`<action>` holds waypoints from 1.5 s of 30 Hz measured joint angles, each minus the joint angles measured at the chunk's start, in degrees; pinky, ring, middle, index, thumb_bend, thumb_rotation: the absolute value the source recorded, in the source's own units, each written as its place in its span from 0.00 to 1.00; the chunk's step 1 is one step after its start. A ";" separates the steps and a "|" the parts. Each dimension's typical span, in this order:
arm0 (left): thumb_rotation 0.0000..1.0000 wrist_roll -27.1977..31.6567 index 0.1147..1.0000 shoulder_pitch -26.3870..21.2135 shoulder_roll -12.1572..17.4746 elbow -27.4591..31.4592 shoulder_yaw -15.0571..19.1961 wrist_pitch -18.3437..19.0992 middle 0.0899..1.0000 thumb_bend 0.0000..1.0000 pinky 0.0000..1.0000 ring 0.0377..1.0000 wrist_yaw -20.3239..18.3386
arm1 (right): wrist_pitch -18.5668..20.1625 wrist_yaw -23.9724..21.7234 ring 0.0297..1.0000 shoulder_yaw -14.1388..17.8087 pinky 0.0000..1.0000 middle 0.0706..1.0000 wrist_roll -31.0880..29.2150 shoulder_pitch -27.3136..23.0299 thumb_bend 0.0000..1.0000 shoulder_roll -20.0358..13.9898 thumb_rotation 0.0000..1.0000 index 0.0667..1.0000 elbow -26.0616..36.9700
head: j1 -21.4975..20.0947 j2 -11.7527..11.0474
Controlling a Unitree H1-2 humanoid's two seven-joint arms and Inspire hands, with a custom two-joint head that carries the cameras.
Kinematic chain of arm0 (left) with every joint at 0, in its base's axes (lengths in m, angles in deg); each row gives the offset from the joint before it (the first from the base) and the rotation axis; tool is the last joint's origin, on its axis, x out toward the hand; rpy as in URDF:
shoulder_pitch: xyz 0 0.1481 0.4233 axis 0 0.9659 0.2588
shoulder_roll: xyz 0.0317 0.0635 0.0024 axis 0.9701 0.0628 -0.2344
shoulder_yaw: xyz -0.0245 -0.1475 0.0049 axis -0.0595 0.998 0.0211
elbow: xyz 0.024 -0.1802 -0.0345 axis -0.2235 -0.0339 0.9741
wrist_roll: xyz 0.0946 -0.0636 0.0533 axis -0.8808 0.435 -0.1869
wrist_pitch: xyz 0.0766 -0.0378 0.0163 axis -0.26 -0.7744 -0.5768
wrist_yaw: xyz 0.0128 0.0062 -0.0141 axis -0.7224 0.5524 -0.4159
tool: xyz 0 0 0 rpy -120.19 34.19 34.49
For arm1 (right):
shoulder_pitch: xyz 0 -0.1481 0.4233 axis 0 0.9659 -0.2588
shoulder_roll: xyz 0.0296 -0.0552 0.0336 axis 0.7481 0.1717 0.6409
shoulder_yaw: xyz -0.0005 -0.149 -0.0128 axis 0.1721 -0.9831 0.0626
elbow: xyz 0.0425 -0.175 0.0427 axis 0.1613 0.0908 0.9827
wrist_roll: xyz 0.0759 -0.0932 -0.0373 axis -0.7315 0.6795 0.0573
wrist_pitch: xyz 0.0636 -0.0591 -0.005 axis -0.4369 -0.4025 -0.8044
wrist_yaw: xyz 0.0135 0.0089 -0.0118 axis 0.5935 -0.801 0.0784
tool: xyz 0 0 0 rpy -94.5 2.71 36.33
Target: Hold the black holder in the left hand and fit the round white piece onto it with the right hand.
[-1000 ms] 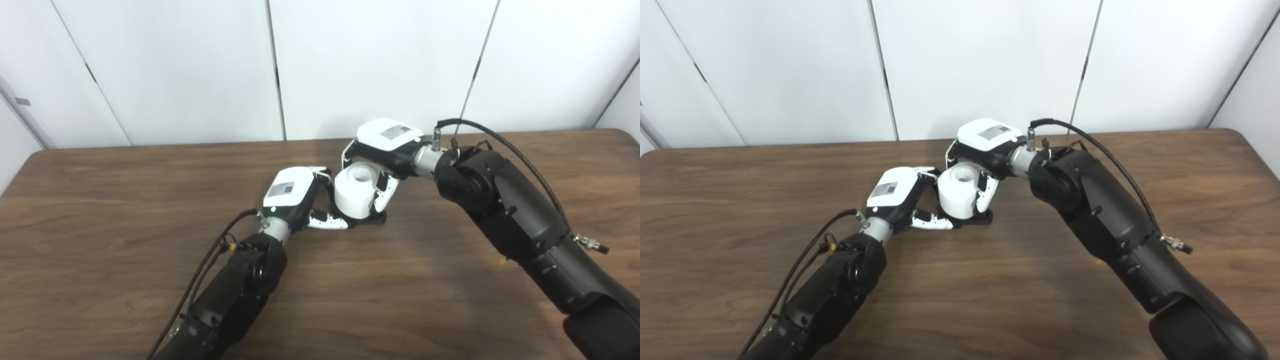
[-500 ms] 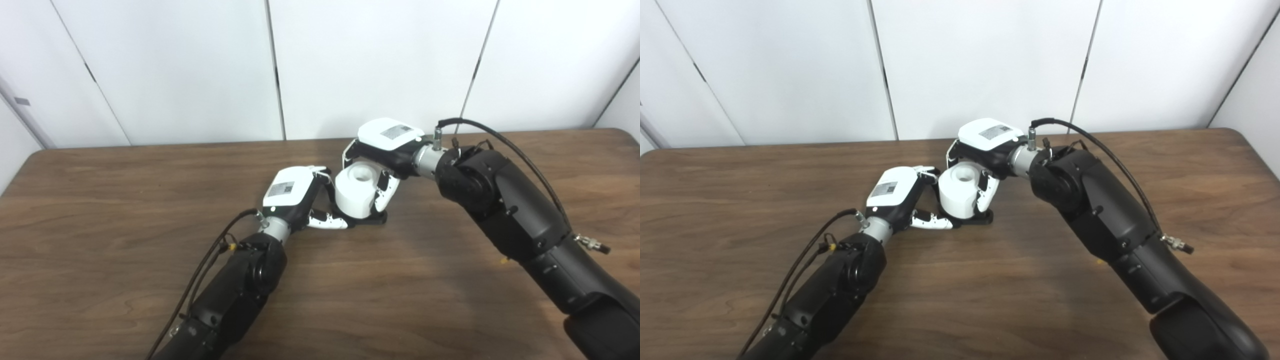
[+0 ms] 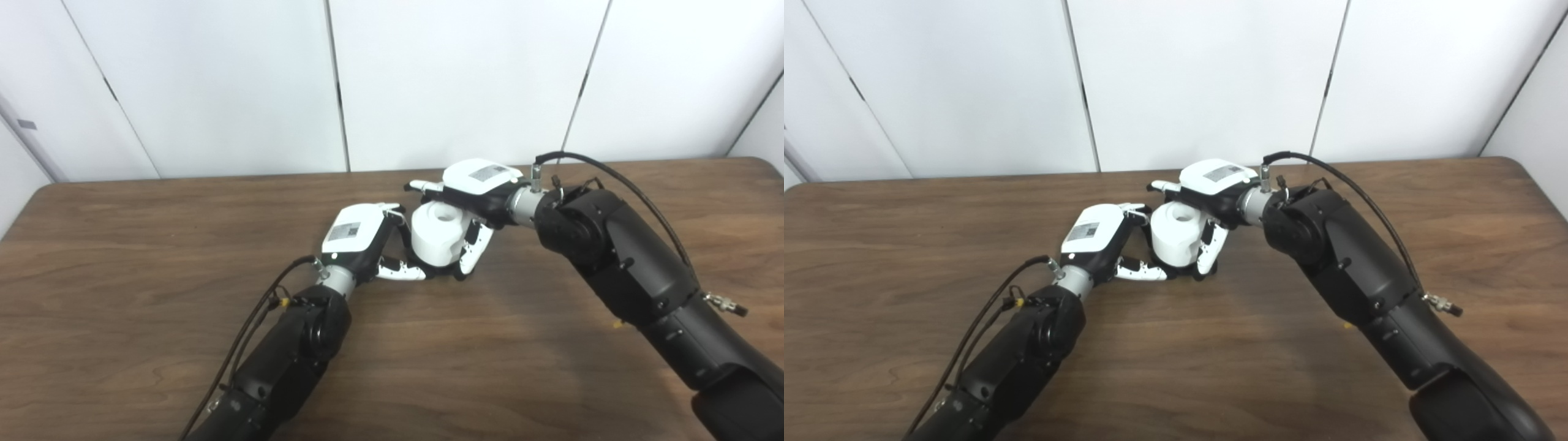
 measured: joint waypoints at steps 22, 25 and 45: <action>0.08 0.01 0.41 -0.04 0.06 -0.10 -0.01 -0.12 0.84 0.52 0.73 0.87 0.00 | -0.21 1.30 0.76 4.98 0.65 0.81 -2.06 -1.32 0.98 -0.17 0.28 1.00 -0.01 | -0.44 -0.70; 0.08 0.01 0.41 -0.28 0.06 -0.41 -0.05 -0.31 0.84 0.52 0.73 0.87 0.00 | -0.21 1.48 0.75 6.00 0.62 0.80 -2.11 -2.27 0.99 -0.33 0.26 1.00 0.16 | -0.53 -0.79; 0.08 0.12 0.41 -0.56 -0.05 -1.21 -0.04 -1.00 0.84 0.52 0.74 0.87 0.03 | 5.20 -8.79 0.84 7.87 0.66 0.90 -4.81 -5.26 0.96 -7.77 0.14 0.97 6.46 | -0.88 -1.14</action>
